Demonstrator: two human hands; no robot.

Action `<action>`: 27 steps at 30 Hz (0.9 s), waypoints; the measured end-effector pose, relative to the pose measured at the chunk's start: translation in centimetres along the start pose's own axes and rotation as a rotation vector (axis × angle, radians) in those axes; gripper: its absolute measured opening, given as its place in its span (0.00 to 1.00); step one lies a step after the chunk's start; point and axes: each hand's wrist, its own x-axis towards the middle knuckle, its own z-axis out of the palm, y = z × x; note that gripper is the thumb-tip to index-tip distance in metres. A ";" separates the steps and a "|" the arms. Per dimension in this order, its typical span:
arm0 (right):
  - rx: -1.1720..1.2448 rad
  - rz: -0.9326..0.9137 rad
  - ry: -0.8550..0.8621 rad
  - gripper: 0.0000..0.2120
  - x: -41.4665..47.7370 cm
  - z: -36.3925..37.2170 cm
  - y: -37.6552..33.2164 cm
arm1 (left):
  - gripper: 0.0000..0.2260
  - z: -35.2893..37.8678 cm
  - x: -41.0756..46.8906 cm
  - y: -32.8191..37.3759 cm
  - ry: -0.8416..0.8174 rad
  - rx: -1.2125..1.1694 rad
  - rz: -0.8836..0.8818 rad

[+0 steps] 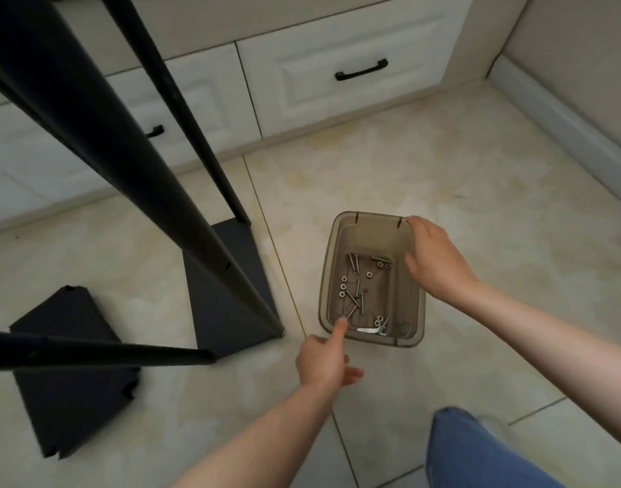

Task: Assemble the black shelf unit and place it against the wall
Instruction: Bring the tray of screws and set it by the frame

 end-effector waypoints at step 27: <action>0.539 0.453 -0.342 0.27 -2.1 -0.6 0.0 | 0.11 -0.4 5.9 7.5 -0.081 0.560 0.437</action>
